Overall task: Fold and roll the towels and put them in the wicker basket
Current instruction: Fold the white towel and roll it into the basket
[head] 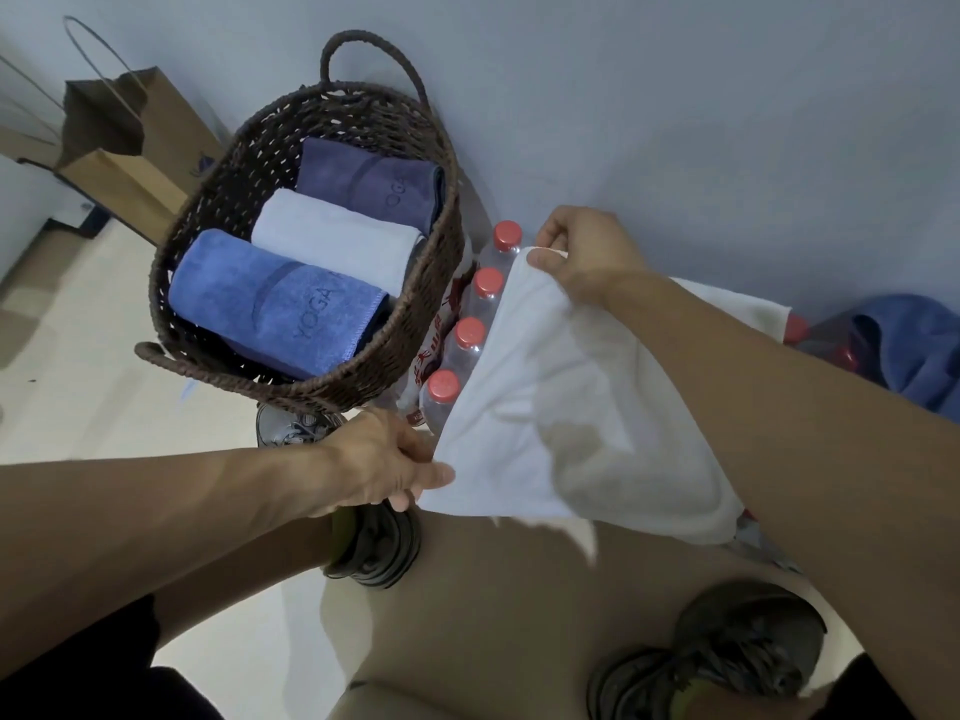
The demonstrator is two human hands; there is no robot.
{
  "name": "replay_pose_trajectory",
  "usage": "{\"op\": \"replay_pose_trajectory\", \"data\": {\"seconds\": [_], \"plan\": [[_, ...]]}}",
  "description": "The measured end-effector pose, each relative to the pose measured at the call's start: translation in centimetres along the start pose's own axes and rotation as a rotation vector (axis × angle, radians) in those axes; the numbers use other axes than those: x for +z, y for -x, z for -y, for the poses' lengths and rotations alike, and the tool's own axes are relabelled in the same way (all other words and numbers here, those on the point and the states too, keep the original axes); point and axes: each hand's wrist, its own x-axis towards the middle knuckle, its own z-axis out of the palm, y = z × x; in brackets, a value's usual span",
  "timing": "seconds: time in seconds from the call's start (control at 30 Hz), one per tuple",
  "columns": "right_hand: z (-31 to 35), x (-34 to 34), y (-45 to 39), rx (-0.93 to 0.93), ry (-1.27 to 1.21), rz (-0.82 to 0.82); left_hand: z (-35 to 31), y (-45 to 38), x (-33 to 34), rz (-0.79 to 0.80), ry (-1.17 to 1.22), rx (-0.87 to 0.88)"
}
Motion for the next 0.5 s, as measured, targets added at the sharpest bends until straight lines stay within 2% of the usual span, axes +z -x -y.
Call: {"op": "replay_pose_trajectory", "data": {"seconds": [0.13, 0.2, 0.27, 0.33, 0.4, 0.5], "plan": [[0.0, 0.7, -0.2, 0.016, 0.106, -0.004, -0.2, 0.0, 0.2, -0.025, 0.004, 0.018], [0.1, 0.7, -0.3, -0.043, 0.147, 0.016, -0.1, 0.1, 0.1, -0.031, 0.001, 0.024], [0.4, 0.4, -0.4, -0.121, 0.192, 0.060, 0.1, 0.2, -0.1, -0.096, -0.016, 0.044], [0.5, 0.0, -0.6, -0.112, 0.194, 0.100, 0.3, 0.3, -0.2, -0.140, -0.025, 0.075], [0.6, -0.3, -0.6, -0.077, 0.235, 0.149, 0.5, 0.5, -0.2, -0.126, -0.023, 0.083], [0.9, -1.0, -0.5, -0.123, 0.312, 0.220, 0.8, 0.7, 0.2, -0.014, 0.096, 0.054]]}}
